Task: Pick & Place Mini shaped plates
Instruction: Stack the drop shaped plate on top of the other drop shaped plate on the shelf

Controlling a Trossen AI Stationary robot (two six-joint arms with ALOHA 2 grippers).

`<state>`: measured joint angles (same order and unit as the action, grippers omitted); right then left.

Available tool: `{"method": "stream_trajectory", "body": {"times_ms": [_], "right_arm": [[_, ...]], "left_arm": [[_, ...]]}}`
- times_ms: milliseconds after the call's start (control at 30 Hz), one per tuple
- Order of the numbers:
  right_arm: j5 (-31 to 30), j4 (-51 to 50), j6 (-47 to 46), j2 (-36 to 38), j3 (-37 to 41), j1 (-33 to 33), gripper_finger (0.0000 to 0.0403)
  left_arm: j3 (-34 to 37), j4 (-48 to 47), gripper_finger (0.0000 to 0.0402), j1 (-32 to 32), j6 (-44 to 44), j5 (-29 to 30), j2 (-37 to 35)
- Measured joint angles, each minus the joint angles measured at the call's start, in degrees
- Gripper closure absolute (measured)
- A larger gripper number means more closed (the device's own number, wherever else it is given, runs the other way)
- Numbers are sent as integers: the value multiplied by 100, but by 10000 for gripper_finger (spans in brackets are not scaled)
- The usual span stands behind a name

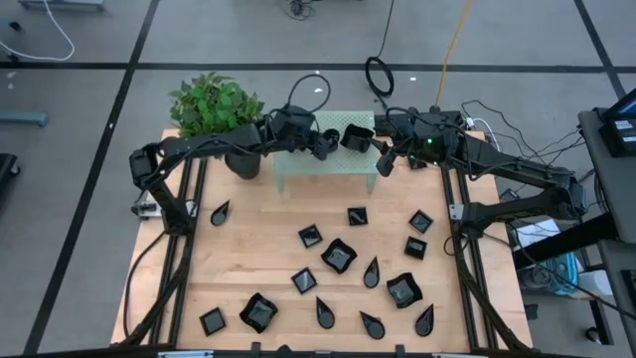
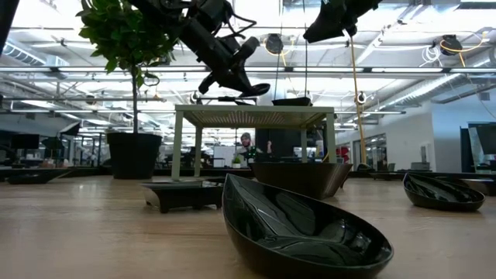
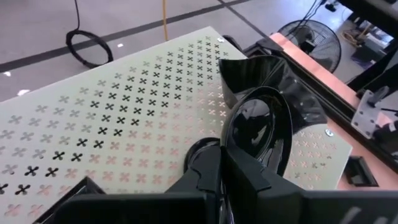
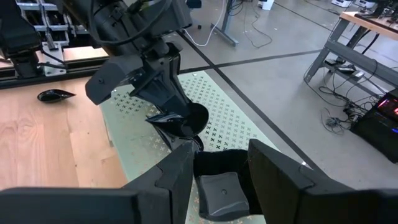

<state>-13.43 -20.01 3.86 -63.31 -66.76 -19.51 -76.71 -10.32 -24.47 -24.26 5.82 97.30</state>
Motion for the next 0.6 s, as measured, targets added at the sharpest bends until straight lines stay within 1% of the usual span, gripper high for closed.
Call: {"method": "stream_trajectory", "body": {"times_ms": [200, 400, 533, 600], "right_arm": [[0, 0, 39, 0, 0, 0, 261], [0, -141, 333, 12, 0, 0, 261], [-9, -483, -32, 33, 0, 8, 261], [-11, -575, 35, 33, 0, -11, 261]], "left_arm": [[-17, -51, 383, 56, -1, -88, 0], [-439, -486, 383, 218, 264, -13, 0], [-728, -771, 383, 272, 429, 17, 0], [-768, -782, 383, 275, 430, 17, -7]]}}
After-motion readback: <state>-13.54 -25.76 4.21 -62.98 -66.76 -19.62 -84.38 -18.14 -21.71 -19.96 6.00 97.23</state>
